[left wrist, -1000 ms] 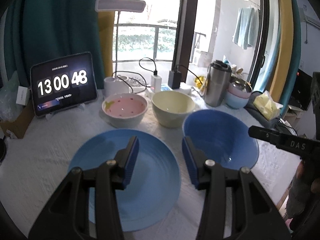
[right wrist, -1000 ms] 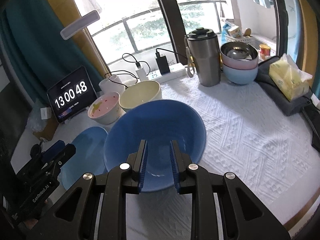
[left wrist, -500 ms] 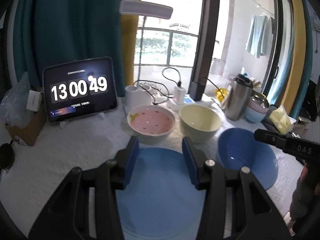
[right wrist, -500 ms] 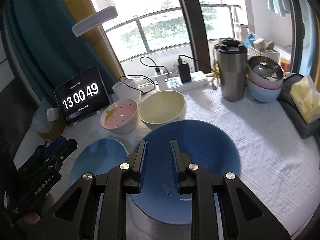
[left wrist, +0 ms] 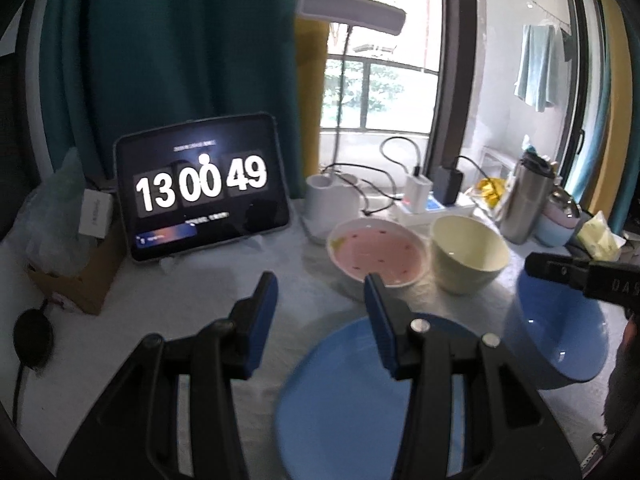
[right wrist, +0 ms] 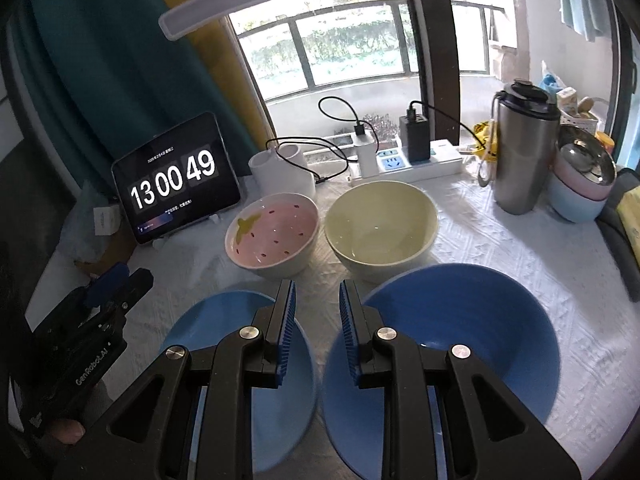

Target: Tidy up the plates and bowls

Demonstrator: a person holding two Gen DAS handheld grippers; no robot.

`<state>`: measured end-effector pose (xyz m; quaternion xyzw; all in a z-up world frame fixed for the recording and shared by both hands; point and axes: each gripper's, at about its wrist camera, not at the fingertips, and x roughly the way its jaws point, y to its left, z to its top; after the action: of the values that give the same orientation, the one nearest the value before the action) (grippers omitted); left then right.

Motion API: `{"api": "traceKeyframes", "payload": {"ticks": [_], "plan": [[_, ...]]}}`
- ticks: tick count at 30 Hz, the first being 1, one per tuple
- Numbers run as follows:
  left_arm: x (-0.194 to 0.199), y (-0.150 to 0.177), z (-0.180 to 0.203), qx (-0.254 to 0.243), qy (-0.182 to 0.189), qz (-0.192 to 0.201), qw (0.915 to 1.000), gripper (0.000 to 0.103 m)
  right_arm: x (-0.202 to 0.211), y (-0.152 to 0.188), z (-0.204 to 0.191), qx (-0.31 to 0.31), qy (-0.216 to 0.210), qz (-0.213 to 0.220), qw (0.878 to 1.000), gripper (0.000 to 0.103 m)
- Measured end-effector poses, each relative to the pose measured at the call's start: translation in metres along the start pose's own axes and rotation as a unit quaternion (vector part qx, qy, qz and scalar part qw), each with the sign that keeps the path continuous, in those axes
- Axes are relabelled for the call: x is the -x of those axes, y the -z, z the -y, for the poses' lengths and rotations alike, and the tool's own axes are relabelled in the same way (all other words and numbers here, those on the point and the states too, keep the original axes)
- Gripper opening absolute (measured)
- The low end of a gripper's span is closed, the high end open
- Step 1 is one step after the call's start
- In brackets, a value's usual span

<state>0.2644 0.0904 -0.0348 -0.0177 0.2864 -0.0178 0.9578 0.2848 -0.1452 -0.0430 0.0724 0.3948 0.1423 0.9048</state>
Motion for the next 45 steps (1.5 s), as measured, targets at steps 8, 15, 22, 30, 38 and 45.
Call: {"api": "traceKeyframes", "payload": {"ticks": [8, 15, 22, 30, 38, 45], "plan": [[-0.017, -0.005, -0.019, -0.005, 0.001, -0.007, 1.0, 0.047, -0.027, -0.013, -0.021, -0.001, 0.004, -0.015, 1.0, 0.024], [-0.036, -0.014, -0.023, 0.003, 0.035, -0.025, 0.9991, 0.047, -0.049, -0.023, -0.03, -0.018, 0.002, -0.022, 1.0, 0.039], [-0.064, -0.019, -0.028, 0.027, 0.05, -0.058, 0.9967, 0.047, -0.074, -0.033, -0.028, -0.047, 0.004, -0.048, 0.998, 0.039], [-0.099, -0.015, -0.022, 0.046, 0.071, -0.087, 0.9926, 0.047, -0.104, -0.037, -0.022, -0.074, 0.01, -0.079, 0.994, 0.039], [-0.119, -0.017, -0.016, 0.058, 0.082, -0.102, 0.9897, 0.047, -0.131, -0.04, -0.016, -0.098, 0.006, -0.11, 0.989, 0.039], [-0.138, -0.017, -0.002, 0.046, 0.079, -0.133, 0.9868, 0.047, -0.156, -0.04, -0.008, -0.132, 0.021, -0.146, 0.98, 0.039]]}}
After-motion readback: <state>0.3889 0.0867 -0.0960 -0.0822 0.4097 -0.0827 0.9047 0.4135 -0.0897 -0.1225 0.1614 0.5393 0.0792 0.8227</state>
